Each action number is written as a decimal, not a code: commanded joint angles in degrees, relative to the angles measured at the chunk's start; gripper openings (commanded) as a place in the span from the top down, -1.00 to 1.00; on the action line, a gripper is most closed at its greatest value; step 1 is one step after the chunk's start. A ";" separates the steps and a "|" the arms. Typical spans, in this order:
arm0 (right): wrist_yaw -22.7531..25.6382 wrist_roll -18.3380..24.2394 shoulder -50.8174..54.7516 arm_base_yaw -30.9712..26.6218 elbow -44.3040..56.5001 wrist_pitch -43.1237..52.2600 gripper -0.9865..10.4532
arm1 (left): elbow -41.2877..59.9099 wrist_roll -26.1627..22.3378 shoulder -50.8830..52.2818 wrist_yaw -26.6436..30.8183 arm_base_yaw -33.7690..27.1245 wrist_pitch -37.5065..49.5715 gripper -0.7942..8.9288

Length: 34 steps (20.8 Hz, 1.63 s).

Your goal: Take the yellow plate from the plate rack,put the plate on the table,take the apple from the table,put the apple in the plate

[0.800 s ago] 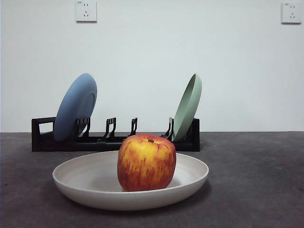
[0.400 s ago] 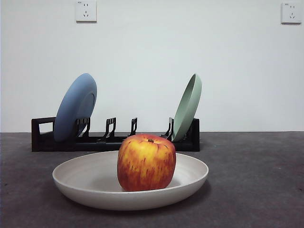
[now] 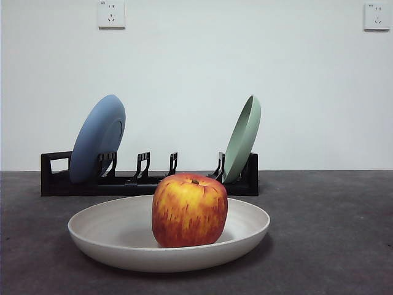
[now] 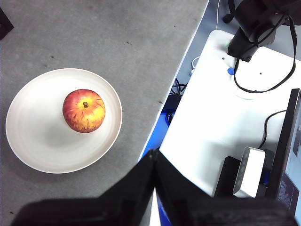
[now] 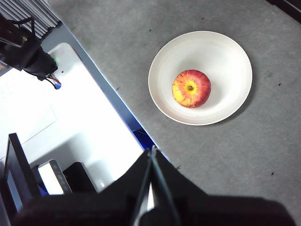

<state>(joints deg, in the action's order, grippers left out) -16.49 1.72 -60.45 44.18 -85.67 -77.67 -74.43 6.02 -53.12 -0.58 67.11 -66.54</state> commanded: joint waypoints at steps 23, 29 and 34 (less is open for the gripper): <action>19.12 -0.17 -0.09 0.07 0.46 -1.29 0.83 | -0.07 -1.55 0.09 3.32 -0.09 0.98 0.84; 19.10 -0.17 -0.09 0.07 0.46 -1.29 0.83 | -0.09 -4.17 0.24 4.57 -0.48 9.27 0.84; 19.10 -0.17 -0.13 0.04 0.46 -1.29 0.83 | -0.07 -16.59 1.38 7.52 -7.06 22.82 0.84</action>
<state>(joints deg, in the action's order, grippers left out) 2.59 1.72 -60.47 44.18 -85.67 -77.67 -74.43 -3.97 -52.14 6.74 61.67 -46.54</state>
